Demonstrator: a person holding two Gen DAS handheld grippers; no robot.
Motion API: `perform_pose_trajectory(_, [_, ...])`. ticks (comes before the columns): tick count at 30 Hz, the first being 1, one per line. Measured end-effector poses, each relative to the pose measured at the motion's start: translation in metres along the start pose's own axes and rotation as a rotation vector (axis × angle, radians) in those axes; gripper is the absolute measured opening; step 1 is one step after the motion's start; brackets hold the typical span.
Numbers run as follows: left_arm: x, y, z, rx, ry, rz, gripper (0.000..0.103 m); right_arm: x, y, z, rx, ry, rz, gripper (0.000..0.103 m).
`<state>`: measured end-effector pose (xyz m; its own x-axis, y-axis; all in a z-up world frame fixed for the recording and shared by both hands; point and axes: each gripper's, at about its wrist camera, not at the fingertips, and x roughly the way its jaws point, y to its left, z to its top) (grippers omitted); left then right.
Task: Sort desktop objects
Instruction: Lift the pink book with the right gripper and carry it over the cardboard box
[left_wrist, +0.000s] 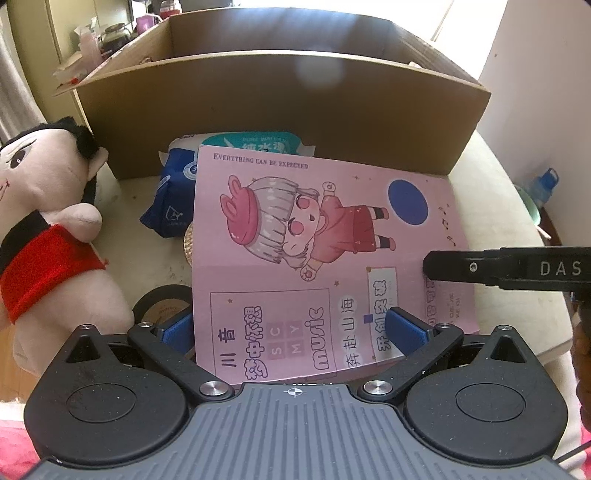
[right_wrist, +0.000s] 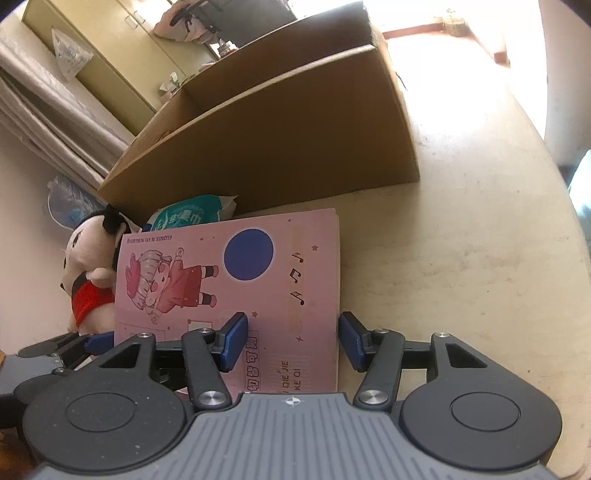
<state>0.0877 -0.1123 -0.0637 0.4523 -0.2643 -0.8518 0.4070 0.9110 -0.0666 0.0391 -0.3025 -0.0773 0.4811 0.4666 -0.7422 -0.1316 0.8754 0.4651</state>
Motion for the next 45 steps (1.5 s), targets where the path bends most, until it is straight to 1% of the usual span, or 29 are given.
perform_pose_trajectory(7, [-0.011,0.0,0.002,-0.012,-0.026,-0.012,0.103,-0.017,0.006,-0.003,-0.026,-0.015,-0.016,0.058])
perform_pose_trajectory(17, [-0.026,0.0,-0.001,-0.048,-0.048,-0.055,0.103,-0.04,0.009,-0.009,-0.025,-0.032,-0.019,0.058])
perform_pose_trajectory(23, [-0.044,0.001,-0.002,-0.079,-0.09,-0.072,0.103,-0.055,0.019,-0.012,-0.049,-0.051,-0.015,0.058])
perform_pose_trajectory(31, [-0.058,0.008,-0.002,-0.087,-0.123,-0.067,0.103,-0.071,0.038,-0.014,-0.115,-0.085,-0.007,0.058])
perform_pose_trajectory(45, [-0.09,0.008,0.008,-0.096,-0.21,-0.032,0.103,-0.096,0.063,-0.001,-0.163,-0.138,0.022,0.058])
